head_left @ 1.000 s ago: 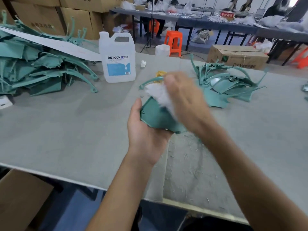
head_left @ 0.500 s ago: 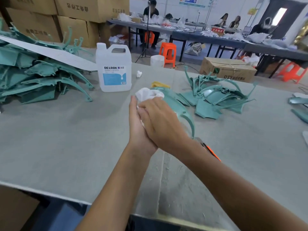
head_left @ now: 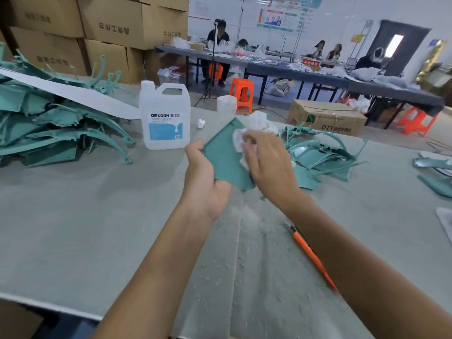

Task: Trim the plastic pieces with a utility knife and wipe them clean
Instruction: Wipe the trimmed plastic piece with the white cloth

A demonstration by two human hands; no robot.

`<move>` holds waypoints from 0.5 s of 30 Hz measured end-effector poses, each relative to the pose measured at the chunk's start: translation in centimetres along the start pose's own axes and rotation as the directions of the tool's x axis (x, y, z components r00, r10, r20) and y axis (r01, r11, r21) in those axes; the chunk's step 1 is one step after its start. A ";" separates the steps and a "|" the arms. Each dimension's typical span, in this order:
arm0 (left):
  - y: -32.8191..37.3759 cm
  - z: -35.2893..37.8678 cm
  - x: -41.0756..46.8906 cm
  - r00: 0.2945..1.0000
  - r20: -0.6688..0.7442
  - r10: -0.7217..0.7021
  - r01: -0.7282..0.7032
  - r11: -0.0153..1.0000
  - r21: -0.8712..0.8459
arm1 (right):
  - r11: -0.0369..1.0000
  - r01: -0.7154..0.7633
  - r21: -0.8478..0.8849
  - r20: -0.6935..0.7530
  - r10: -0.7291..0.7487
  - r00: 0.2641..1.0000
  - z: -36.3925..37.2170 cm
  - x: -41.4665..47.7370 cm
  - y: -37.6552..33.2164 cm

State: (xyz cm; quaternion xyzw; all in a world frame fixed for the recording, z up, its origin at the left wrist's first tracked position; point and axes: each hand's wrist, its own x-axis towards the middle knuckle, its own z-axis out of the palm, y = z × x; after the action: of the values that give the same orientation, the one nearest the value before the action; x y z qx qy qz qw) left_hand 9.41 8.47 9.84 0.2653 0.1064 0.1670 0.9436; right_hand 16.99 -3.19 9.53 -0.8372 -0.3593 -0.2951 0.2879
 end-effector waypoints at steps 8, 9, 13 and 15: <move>-2.2 -3.5 -3.7 0.646 0.647 0.405 -0.761 0.273 0.588 | 0.001 -0.733 0.681 0.645 0.474 0.600 -3.0 1.9 1.6; -2.6 -4.6 -4.1 0.573 0.750 0.329 -0.815 0.139 0.562 | -0.010 -0.755 0.656 0.683 0.433 0.588 -3.1 1.7 1.9; -4.2 -8.1 -4.7 0.343 0.936 0.082 -0.904 -0.243 0.352 | 0.186 -0.797 0.575 0.557 0.624 0.548 -2.3 -0.4 4.2; -5.6 -9.4 -4.7 0.283 0.959 -0.019 -0.897 -0.360 0.257 | 0.178 -0.835 0.520 0.575 0.650 0.497 -1.0 -2.6 5.0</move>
State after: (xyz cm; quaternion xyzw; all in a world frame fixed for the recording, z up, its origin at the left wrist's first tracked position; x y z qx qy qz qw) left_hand 3.87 6.57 -0.50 0.8549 -0.2969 0.3745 0.2018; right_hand 19.06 -7.92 7.02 -0.7249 -0.0180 0.1594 0.6699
